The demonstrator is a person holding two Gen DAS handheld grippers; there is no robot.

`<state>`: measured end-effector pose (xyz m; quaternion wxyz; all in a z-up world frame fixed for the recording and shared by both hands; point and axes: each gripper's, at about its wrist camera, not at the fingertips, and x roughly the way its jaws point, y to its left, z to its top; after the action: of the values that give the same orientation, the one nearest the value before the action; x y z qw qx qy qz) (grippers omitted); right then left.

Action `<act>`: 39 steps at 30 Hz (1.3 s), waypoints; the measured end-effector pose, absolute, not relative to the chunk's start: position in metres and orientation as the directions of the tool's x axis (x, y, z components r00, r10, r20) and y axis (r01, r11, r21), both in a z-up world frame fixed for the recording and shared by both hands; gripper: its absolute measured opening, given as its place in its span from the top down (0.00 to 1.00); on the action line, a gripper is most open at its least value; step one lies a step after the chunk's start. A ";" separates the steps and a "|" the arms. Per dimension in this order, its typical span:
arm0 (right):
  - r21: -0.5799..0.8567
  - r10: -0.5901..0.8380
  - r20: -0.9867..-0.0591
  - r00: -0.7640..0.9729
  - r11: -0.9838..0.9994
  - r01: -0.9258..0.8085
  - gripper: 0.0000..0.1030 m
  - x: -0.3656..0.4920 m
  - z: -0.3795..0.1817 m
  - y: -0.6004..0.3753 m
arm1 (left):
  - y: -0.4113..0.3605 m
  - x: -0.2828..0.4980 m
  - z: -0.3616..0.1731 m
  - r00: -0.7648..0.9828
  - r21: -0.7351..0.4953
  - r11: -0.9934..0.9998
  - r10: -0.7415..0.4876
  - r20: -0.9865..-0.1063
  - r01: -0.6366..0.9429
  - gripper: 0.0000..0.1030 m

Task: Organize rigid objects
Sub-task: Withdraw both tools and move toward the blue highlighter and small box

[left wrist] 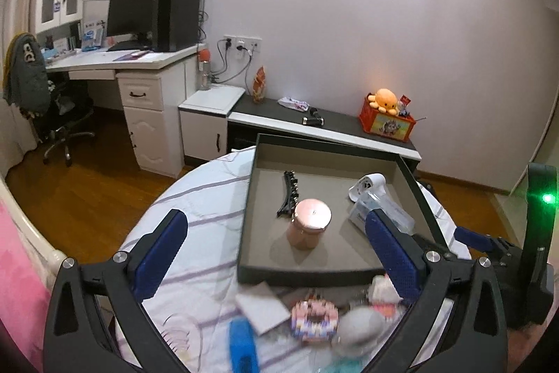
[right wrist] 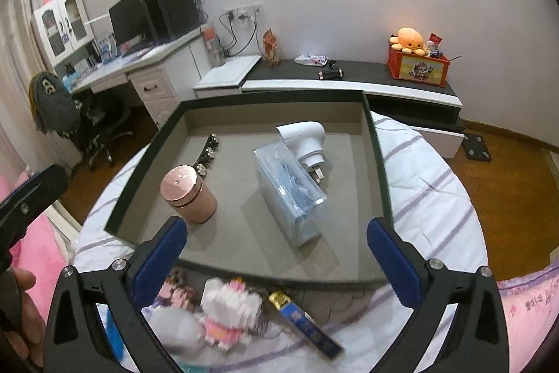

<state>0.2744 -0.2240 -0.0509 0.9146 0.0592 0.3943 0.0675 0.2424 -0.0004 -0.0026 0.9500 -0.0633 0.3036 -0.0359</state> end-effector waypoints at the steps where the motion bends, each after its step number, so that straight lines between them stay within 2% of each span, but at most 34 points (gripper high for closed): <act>1: 0.169 0.172 -0.706 0.687 0.983 -0.072 0.00 0.268 -0.049 -0.226 | 0.001 0.236 -0.001 0.815 -0.141 0.990 -0.103 -0.570 0.027 0.00; 20: 0.185 0.175 -0.590 0.788 0.980 -0.078 0.00 0.140 -0.006 -0.229 | 0.007 0.130 0.004 0.824 -0.137 0.990 -0.102 -0.557 0.031 0.00; 26: 0.185 0.152 -0.579 0.801 0.981 -0.052 0.00 0.103 -0.008 -0.234 | 0.012 0.103 0.003 0.839 -0.130 0.991 -0.085 -0.537 0.017 0.00; 39: 0.182 0.131 -0.587 0.799 0.983 -0.027 0.00 0.078 -0.013 -0.245 | 0.008 0.088 -0.009 0.820 -0.116 0.993 -0.085 -0.566 0.023 0.00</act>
<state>0.0781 -0.2455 -0.0134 0.9449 0.0826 0.3141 0.0416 0.0875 0.0082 -0.0087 0.9524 -0.0520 0.2989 -0.0283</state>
